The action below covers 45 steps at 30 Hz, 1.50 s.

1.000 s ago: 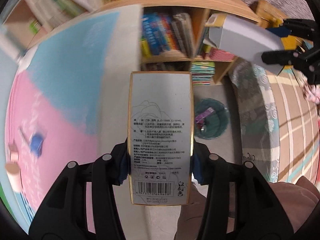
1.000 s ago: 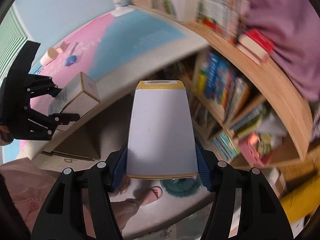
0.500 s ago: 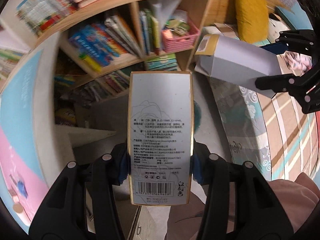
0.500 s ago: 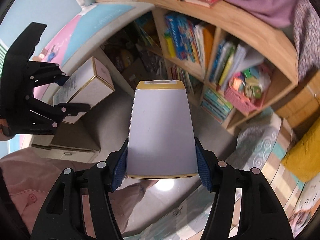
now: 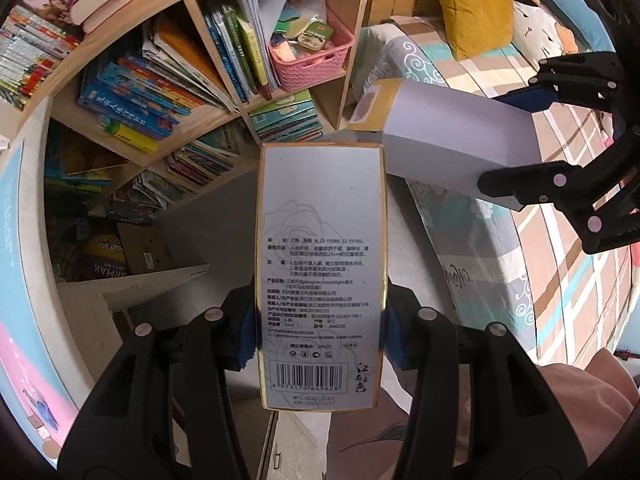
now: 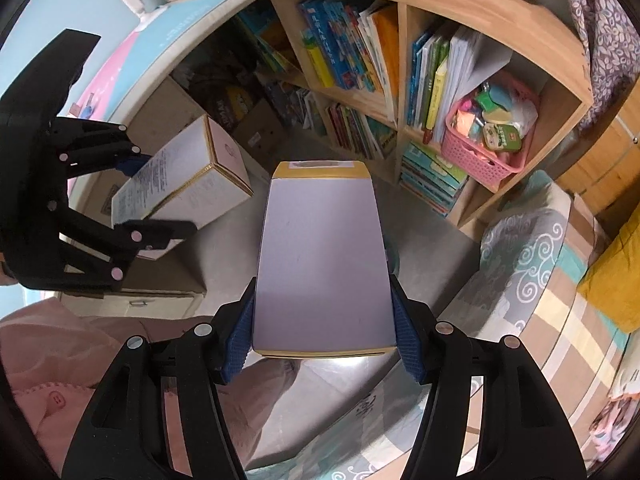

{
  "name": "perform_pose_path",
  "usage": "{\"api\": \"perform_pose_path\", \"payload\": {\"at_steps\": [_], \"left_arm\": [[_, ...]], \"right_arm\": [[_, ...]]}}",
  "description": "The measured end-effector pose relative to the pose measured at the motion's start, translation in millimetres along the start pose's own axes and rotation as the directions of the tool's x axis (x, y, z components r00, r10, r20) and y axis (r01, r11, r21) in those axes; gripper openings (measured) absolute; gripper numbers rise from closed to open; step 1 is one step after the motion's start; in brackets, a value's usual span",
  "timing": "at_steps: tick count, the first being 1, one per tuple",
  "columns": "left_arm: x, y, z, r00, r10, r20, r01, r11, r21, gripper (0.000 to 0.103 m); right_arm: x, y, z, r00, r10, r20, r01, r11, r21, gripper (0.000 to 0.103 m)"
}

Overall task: Collect trash
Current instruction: 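Carry both white boxes over the teal wastebasket with both tools, then open both tools to drop the boxes into the wastebasket, then move both tools back over the mat toward the paper cup and marker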

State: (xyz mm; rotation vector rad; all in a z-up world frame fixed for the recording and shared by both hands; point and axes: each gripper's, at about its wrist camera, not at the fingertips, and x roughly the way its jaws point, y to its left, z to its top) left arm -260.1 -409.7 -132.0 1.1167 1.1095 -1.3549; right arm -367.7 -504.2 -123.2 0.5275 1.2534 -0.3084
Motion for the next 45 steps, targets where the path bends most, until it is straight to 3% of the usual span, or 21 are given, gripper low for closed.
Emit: {"api": "perform_pose_path", "payload": {"at_steps": [18, 19, 20, 21, 22, 29, 45], "left_arm": [[18.1, 2.6, 11.2, 0.999, -0.033, -0.027, 0.033, 0.999, -0.015, 0.048], [18.8, 3.1, 12.1, 0.999, -0.042, -0.026, 0.042, 0.999, -0.017, 0.05], [18.5, 3.8, 13.1, 0.999, -0.046, -0.021, 0.046, 0.999, -0.021, 0.063], [17.2, 4.2, 13.9, 0.999, -0.042, -0.009, 0.042, 0.999, -0.026, 0.075], [14.0, 4.4, 15.5, 0.999, -0.041, 0.013, 0.041, 0.999, -0.028, 0.076], [10.7, 7.4, 20.5, 0.999, -0.033, 0.025, 0.034, 0.999, -0.032, 0.076], [3.6, 13.1, 7.2, 1.0, -0.008, 0.03, 0.01, 0.998, -0.055, 0.076]], "right_arm": [[16.3, -10.6, 12.1, 0.999, 0.023, -0.034, -0.023, 1.0, 0.002, 0.062], [16.6, -11.5, 13.2, 0.999, 0.025, -0.031, -0.025, 1.0, 0.004, 0.062], [16.5, -12.6, 13.8, 0.999, 0.027, -0.03, -0.026, 1.0, 0.01, 0.062], [16.2, -14.5, 14.9, 0.999, 0.024, -0.028, -0.024, 1.0, 0.018, 0.069], [15.5, -16.0, 15.6, 1.0, 0.016, -0.024, -0.015, 1.0, 0.026, 0.073], [5.1, -32.9, 17.5, 1.0, 0.009, 0.004, -0.009, 0.997, 0.079, 0.075], [1.3, -24.2, 14.6, 1.0, 0.004, 0.005, -0.005, 0.999, 0.043, 0.075]]}}
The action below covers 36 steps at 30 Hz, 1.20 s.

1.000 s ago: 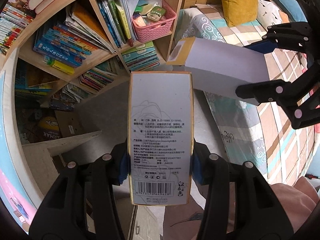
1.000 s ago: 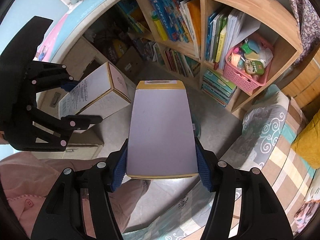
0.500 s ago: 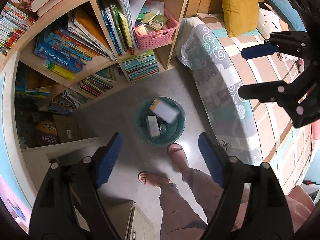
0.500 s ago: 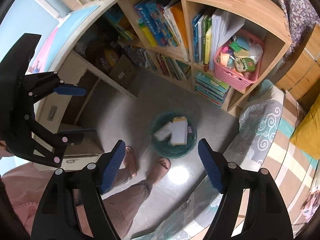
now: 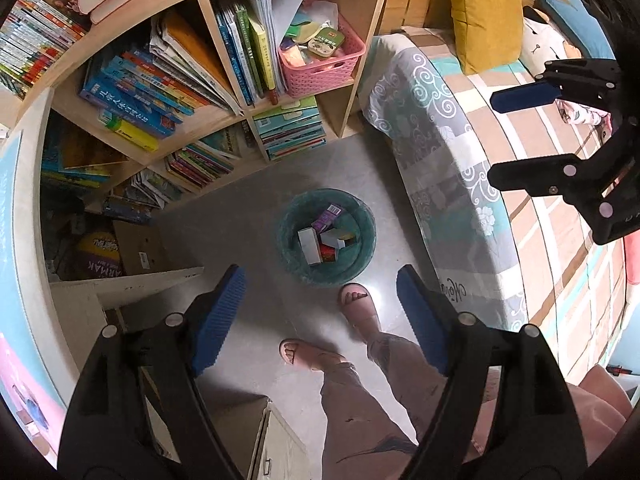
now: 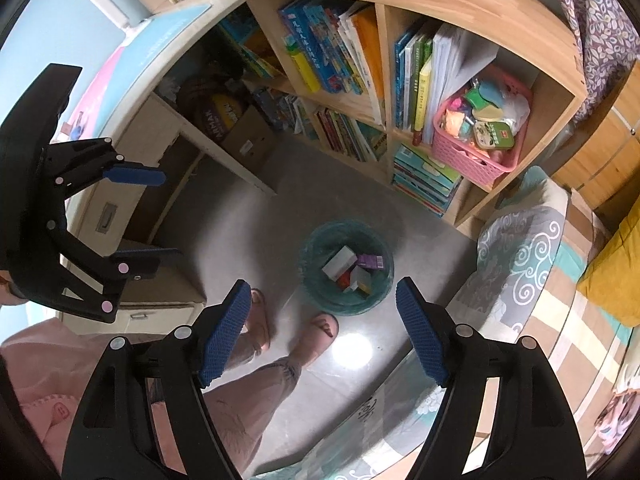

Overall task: Collect trash
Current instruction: 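Move both tools back over the mat toward the paper cup and marker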

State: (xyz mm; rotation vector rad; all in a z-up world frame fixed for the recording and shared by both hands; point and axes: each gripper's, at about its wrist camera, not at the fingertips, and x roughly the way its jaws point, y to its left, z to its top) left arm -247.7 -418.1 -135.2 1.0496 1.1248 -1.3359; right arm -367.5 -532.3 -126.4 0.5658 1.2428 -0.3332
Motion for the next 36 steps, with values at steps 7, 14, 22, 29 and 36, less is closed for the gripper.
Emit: {"api": "perform_pose_path", "payload": {"at_steps": [7, 14, 22, 29, 36], "left_arm": [[-14.1, 6.9, -9.7, 1.0, 0.012, 0.027, -0.012, 1.0, -0.029, 0.076], [-38.4, 27.6, -30.5, 0.996, 0.06, 0.066, -0.053, 0.994, -0.095, 0.076], [-68.5, 83.4, -80.0, 0.985, 0.14, 0.097, -0.11, 0.959, -0.26, 0.076], [-97.3, 140.2, -147.6, 0.971, 0.216, 0.099, -0.156, 0.895, -0.419, 0.076], [-119.6, 194.3, -226.8, 0.955, 0.29, 0.063, -0.206, 0.801, -0.562, 0.077]], "right_arm": [[-3.7, 9.8, 3.9, 1.0, -0.002, 0.006, 0.002, 1.0, -0.029, 0.075], [-7.0, 35.0, 20.6, 1.0, 0.023, 0.021, -0.021, 0.996, -0.088, 0.075], [-3.4, 96.7, 60.8, 0.998, 0.058, 0.034, -0.048, 0.97, -0.239, 0.075], [7.2, 179.8, 100.4, 0.994, 0.105, 0.027, -0.086, 0.912, -0.4, 0.075], [24.6, 279.7, 130.9, 0.99, 0.139, -0.008, -0.119, 0.818, -0.563, 0.075]]}}
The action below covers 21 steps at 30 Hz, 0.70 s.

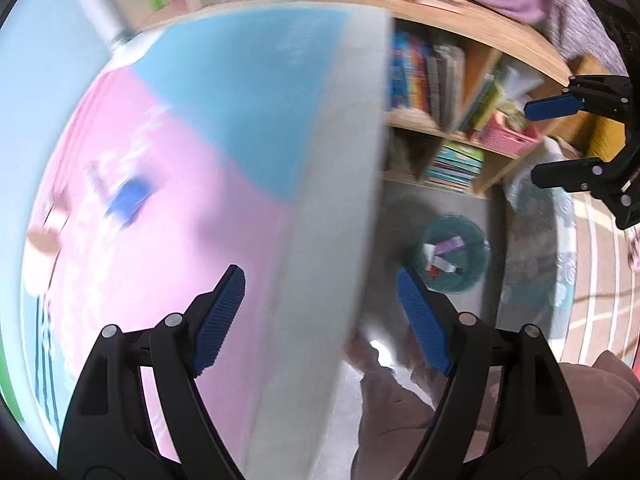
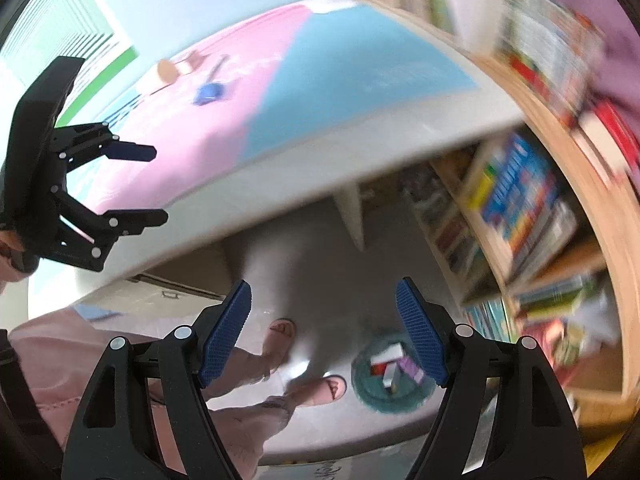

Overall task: Collect trash
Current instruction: 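Move both tools back over the mat toward the paper cup and marker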

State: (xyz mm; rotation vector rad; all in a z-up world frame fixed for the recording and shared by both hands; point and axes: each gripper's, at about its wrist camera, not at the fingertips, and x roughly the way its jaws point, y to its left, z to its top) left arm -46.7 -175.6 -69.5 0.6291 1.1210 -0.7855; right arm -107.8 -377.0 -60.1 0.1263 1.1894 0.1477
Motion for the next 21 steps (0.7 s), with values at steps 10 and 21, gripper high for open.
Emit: {"api": "perform_pose_path", "payload": {"at_steps": [10, 21], "left_arm": [[-21.5, 130.4, -54.2, 0.993, 0.121, -0.01, -0.121, 0.973, -0.197, 0.083], [-34.4, 256.3, -74.0, 0.968, 0.247, -0.045, -0.247, 0.909, -0.335, 0.091]], "right_arm": [[52.6, 90.6, 108.1, 0.996, 0.082, -0.017, -0.084, 0.978, -0.189, 0.075], [114.7, 180.4, 216.7, 0.99, 0.111, -0.087, -0.134, 0.933, -0.335, 0.075]]}}
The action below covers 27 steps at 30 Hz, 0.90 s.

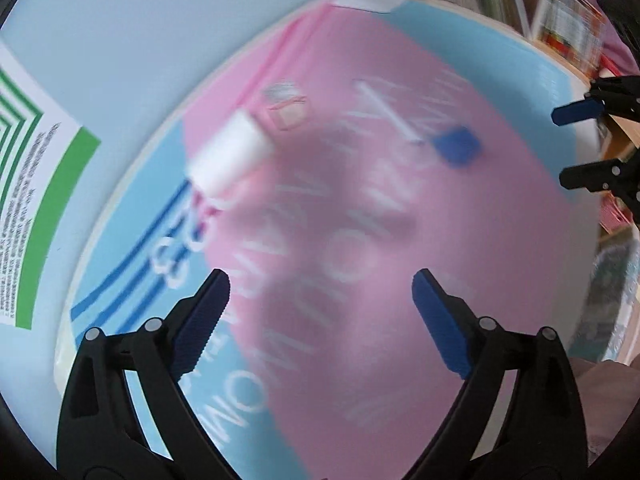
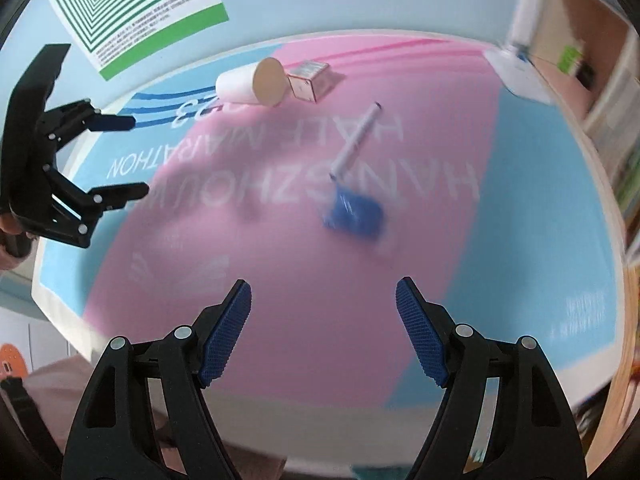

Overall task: Collect trash
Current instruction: 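Move both tools back over the mat toward the paper cup and marker, then grasp the white paper cup with the left tool while the right tool grasps the white marker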

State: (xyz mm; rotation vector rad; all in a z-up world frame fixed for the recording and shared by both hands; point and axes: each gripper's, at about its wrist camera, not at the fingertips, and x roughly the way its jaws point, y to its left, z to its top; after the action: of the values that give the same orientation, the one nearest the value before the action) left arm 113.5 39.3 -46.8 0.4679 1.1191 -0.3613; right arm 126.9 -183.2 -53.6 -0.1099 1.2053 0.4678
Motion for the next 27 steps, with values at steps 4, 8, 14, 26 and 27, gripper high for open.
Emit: {"api": "perform_pose_path", "payload": {"at_steps": [4, 8, 14, 26, 27], "left_arm": [[15.7, 44.1, 15.1, 1.0, 0.027, -0.008, -0.028, 0.999, -0.033, 0.091], [41.9, 77.0, 33.8, 0.999, 0.026, -0.032, -0.028, 0.998, -0.049, 0.091], [89.0, 103.2, 59.2, 0.996, 0.025, -0.085, -0.027, 0.999, -0.023, 0.092], [133.7, 93.0, 96.7, 0.997, 0.017, -0.081, -0.004, 0.988, 0.152, 0.092], [136.2, 89.2, 98.3, 0.997, 0.013, -0.08, 0.001, 0.985, 0.172, 0.091]], "right_arm": [[24.6, 3.2, 40.5, 1.0, 0.012, -0.017, -0.013, 1.0, -0.021, 0.075], [57.0, -4.0, 76.4, 0.998, 0.013, -0.054, -0.014, 1.0, -0.019, 0.075], [105.0, -22.1, 108.1, 0.993, -0.018, -0.116, 0.022, 0.999, 0.031, 0.075], [141.8, -22.7, 119.3, 0.987, -0.076, -0.143, 0.075, 0.997, -0.016, 0.058], [142.4, -20.9, 118.8, 0.987, -0.083, -0.136, 0.081, 0.996, -0.021, 0.056]]}}
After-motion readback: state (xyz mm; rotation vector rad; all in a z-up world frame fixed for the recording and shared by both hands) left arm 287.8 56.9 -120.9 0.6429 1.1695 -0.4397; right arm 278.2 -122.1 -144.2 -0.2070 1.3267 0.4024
